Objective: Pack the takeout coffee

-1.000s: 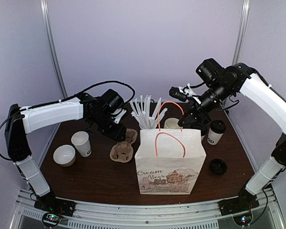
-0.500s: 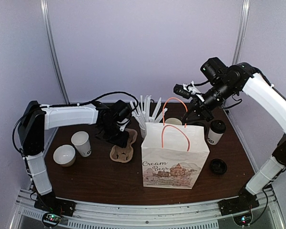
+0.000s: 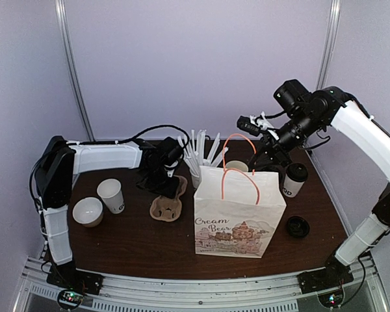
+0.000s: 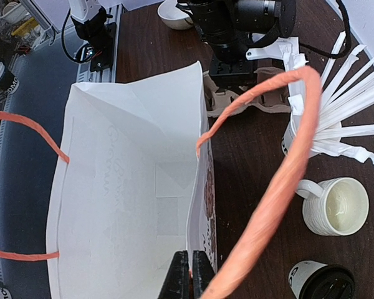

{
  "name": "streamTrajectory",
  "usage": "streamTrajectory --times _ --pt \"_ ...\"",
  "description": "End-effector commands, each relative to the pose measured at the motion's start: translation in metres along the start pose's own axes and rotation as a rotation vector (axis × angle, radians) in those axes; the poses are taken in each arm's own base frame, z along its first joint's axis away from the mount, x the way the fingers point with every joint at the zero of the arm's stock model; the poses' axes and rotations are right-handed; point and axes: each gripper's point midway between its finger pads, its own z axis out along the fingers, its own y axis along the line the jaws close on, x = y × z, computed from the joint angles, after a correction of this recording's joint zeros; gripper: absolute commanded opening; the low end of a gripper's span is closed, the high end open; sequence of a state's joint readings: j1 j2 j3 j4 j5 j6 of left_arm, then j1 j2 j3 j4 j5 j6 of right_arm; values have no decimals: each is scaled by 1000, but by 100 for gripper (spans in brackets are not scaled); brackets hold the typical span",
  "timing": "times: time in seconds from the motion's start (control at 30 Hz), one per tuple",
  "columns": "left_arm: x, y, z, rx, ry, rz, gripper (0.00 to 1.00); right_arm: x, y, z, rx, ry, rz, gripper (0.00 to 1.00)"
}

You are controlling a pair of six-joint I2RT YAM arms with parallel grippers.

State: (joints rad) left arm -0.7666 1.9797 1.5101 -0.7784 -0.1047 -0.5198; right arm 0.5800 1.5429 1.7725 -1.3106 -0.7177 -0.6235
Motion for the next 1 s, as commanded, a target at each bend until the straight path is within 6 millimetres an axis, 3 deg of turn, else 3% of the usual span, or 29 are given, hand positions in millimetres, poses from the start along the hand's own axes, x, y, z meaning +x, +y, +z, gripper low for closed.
streamTrajectory --times 0.0,0.7,0.97 --pt "-20 6 2 -26 -51 -52 46 -2 4 -5 2 -26 -5 0" --pt "-12 3 13 -22 1 -87 44 2 3 -1 1 -17 -4 0" --pt "-8 6 16 -33 8 -99 48 1 3 -1 1 -19 -4 0"
